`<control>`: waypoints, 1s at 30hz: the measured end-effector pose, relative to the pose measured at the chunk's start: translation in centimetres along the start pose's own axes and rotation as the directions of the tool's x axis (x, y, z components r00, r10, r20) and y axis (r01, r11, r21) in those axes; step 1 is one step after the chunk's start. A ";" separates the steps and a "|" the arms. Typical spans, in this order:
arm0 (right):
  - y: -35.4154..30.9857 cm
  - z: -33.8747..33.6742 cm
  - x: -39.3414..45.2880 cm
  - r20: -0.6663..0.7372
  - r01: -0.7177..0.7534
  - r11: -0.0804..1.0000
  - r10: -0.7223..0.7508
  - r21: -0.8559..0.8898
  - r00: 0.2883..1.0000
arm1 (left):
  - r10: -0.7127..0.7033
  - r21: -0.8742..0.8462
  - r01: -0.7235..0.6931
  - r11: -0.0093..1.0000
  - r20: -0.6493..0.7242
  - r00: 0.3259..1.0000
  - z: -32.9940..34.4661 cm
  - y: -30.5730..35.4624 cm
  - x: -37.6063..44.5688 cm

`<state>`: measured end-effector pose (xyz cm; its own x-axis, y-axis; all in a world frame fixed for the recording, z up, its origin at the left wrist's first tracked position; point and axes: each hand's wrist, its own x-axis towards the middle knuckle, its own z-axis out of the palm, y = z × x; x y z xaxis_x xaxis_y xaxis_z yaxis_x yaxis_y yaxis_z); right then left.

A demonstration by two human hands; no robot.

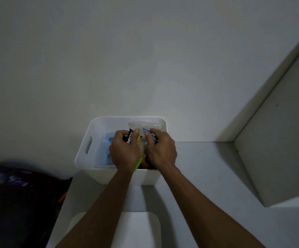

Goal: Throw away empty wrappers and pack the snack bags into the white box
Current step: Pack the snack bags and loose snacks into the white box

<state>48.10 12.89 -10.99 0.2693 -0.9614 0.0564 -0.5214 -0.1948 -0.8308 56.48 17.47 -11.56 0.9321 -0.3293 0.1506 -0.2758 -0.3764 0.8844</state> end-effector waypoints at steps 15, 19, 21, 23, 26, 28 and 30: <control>1.3 1.0 0.1 -0.030 -0.042 0.996 0.040 -0.084 0.999 | -0.051 0.055 0.036 0.998 0.304 0.951 -1.2 -1.6 2.2; 0.5 -1.1 -1.8 -0.014 -0.032 0.998 0.032 -0.054 0.999 | 0.012 0.024 -0.020 1.000 0.310 0.951 -3.4 -1.0 0.5; 0.3 -2.3 -3.1 -0.013 -0.018 0.999 0.017 -0.048 1.000 | 0.040 0.015 -0.047 0.999 0.291 0.956 -4.6 -0.5 -0.6; 0.1 -3.4 -4.5 -0.010 -0.005 0.999 0.004 -0.037 1.000 | 0.063 -0.016 -0.061 0.998 0.279 0.958 -6.2 0.2 -2.1; 0.0 -5.2 -7.3 -0.009 0.012 1.000 -0.013 -0.016 1.000 | 0.100 -0.069 -0.084 0.994 0.264 0.959 -8.9 0.4 -4.8; 0.0 -6.3 -9.1 -0.009 0.018 1.000 -0.018 -0.004 1.000 | 0.089 -0.069 -0.073 0.995 0.268 0.959 -10.8 0.0 -6.7; 0.3 -7.0 -11.2 -0.007 0.028 0.999 -0.028 0.018 1.000 | 0.072 -0.070 -0.055 0.996 0.271 0.960 -12.7 -0.6 -8.7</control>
<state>39.25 22.28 -7.98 0.2784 -0.9568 0.0836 -0.4989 -0.2184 -0.8387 51.50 31.56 -7.76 0.8115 -0.5776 0.0884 -0.3091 -0.2960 0.9038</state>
